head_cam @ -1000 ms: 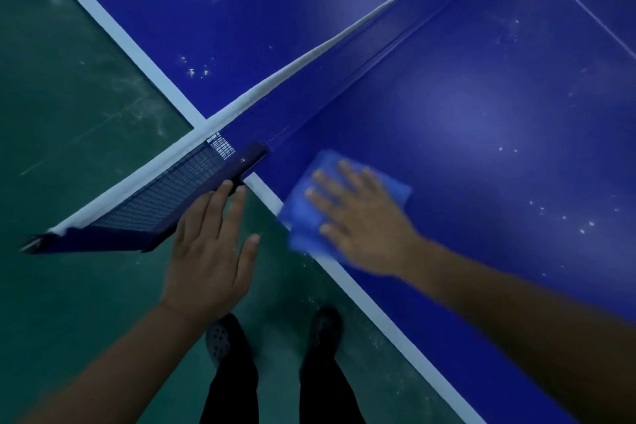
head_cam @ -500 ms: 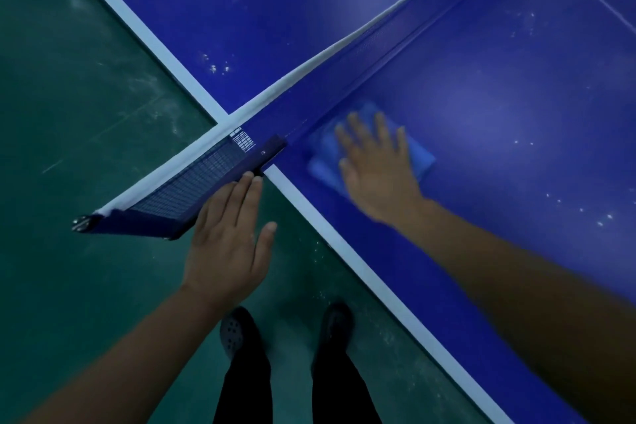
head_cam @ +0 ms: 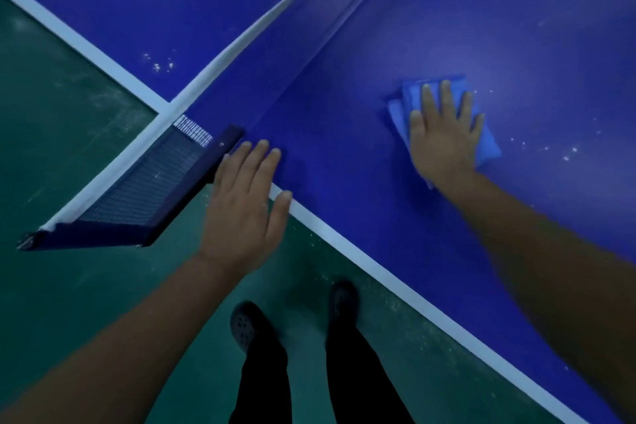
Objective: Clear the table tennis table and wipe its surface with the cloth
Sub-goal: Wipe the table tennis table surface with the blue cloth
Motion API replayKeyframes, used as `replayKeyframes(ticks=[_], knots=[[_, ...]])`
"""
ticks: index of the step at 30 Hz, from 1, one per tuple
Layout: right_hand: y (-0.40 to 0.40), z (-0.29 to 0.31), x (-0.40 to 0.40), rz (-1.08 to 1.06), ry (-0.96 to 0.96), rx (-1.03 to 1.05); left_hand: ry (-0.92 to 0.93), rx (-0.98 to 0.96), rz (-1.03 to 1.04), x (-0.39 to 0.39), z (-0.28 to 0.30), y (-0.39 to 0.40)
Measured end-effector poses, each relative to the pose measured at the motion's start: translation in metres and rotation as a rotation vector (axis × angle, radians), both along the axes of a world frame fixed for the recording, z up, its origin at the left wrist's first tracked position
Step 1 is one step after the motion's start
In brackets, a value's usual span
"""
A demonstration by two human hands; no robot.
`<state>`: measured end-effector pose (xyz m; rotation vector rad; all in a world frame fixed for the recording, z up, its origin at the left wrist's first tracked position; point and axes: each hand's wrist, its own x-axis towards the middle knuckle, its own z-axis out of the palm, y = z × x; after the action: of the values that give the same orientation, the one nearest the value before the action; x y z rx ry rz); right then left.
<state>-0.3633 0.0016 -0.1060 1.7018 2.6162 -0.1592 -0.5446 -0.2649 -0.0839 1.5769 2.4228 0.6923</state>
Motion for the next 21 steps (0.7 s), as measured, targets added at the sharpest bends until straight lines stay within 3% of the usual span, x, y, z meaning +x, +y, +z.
replayKeyframes(ticks=[2, 5, 7, 11, 15, 17, 20, 21], knots=[[-0.039, 0.001, -0.016, -0.025, 0.028, 0.027, -0.008, 0.017, -0.079, 0.005, -0.002, 0.024], [-0.125, -0.011, -0.009, 0.425, 0.039, 0.064, -0.029, -0.012, -0.132, 0.014, -0.009, 0.058], [-0.125, -0.014, 0.024, 0.518, 0.013, 0.039, -0.04, -0.07, -0.136, 0.024, -0.016, 0.072], [-0.042, -0.014, 0.103, 0.132, -0.095, 0.089, 0.099, -0.234, -0.121, 0.04, -0.028, 0.076], [-0.023, -0.002, 0.115, -0.36, 0.02, -0.001, 0.152, -0.26, -0.102, 0.041, -0.025, 0.078], [-0.062, -0.003, 0.086, -0.232, 0.018, 0.054, 0.165, -0.25, -0.118, 0.042, -0.026, 0.077], [-0.123, -0.01, 0.077, 0.327, 0.013, 0.026, 0.163, -0.252, -0.144, 0.041, -0.026, 0.077], [-0.117, -0.01, 0.089, 0.404, 0.012, 0.018, 0.157, -0.265, -0.15, 0.041, -0.027, 0.077]])
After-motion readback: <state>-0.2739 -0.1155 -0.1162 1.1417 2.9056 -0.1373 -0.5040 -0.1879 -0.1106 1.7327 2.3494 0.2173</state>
